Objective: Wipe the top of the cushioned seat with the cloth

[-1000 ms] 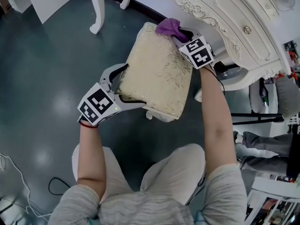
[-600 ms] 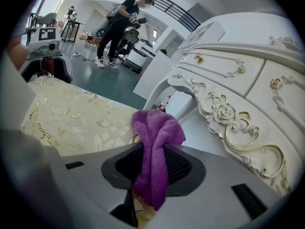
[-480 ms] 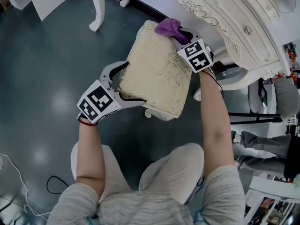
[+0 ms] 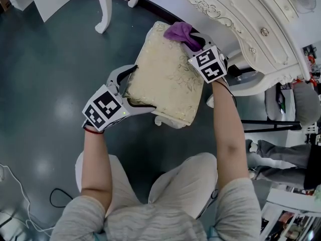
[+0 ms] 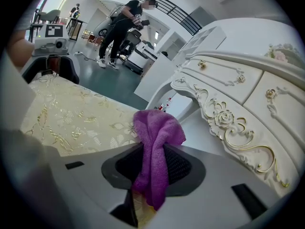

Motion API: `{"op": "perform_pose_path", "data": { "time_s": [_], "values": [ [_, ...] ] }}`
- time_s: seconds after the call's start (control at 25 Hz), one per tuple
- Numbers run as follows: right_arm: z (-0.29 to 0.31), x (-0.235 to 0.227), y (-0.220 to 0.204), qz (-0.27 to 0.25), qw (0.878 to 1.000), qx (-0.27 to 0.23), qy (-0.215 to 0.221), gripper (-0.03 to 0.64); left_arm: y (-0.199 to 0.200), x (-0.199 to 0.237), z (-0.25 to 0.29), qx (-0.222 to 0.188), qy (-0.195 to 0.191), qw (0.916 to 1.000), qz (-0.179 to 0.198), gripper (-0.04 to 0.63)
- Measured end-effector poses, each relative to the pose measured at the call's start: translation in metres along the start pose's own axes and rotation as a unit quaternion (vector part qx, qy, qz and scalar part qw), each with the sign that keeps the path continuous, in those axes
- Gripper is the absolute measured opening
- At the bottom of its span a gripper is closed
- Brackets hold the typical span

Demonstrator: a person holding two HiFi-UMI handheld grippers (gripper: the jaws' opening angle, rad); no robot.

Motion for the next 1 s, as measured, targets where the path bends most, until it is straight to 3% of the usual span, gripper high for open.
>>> {"op": "perform_pose_path", "data": {
  "time_s": [1.0],
  "values": [
    [-0.029, 0.029, 0.011, -0.018, 1.000, -0.022, 0.002, 0.114, 0.000, 0.000, 0.001, -0.003, -0.001, 1.0000, 0.000, 0.591]
  ]
}}
Point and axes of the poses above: the fingertips, and each gripper's own axes: z forward along the fingers, x to its left, y out of its top, the point moved 10 cm from there along -z, backward along the fingers, and after that the axes turned 14 degrees about -z, right-handed, at the moved point
